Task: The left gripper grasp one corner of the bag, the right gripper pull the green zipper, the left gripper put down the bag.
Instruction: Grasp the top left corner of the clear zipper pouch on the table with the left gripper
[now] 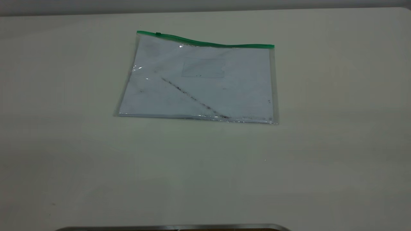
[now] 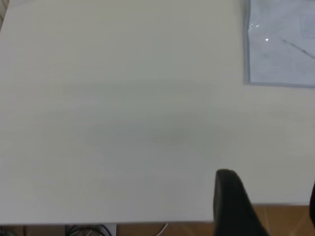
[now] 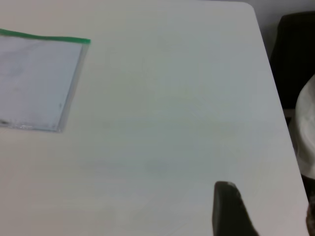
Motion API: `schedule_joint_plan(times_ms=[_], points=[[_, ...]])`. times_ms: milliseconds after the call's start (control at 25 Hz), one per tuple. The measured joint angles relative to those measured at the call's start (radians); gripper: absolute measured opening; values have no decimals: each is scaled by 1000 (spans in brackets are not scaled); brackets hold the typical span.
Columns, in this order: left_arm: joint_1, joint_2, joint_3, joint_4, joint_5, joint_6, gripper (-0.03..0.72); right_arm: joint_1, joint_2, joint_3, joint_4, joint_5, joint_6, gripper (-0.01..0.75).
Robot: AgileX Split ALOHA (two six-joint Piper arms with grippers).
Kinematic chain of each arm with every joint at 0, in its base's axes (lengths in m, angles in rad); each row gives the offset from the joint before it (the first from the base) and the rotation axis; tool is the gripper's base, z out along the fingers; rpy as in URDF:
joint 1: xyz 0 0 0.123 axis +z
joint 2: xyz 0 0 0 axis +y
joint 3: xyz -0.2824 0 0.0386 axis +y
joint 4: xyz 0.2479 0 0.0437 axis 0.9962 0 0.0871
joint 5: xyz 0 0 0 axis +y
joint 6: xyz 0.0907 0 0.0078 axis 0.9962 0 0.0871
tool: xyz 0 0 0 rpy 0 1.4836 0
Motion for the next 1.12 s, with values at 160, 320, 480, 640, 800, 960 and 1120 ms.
schedule_joint_plan(times_ms=[160,320,480,640,800,960,1120], points=[[0,136,-44,0,-82,0,455,0,0,-32,35,-57,0,435],[0,290,-105,0,-153,6,527,0,38,-72,71,-94,0,513],[0,472,-167,-1,-241,10,570,0,178,-85,83,-139,0,566],[0,692,-231,-6,-347,32,577,0,338,-89,121,-217,0,576],[0,930,-309,-58,-440,88,577,0,474,-89,169,-312,0,576],[0,1158,-424,-209,-489,211,577,0,584,-89,213,-397,-10,576],[0,1398,-558,-388,-518,388,577,0,670,-89,233,-486,-43,576]])
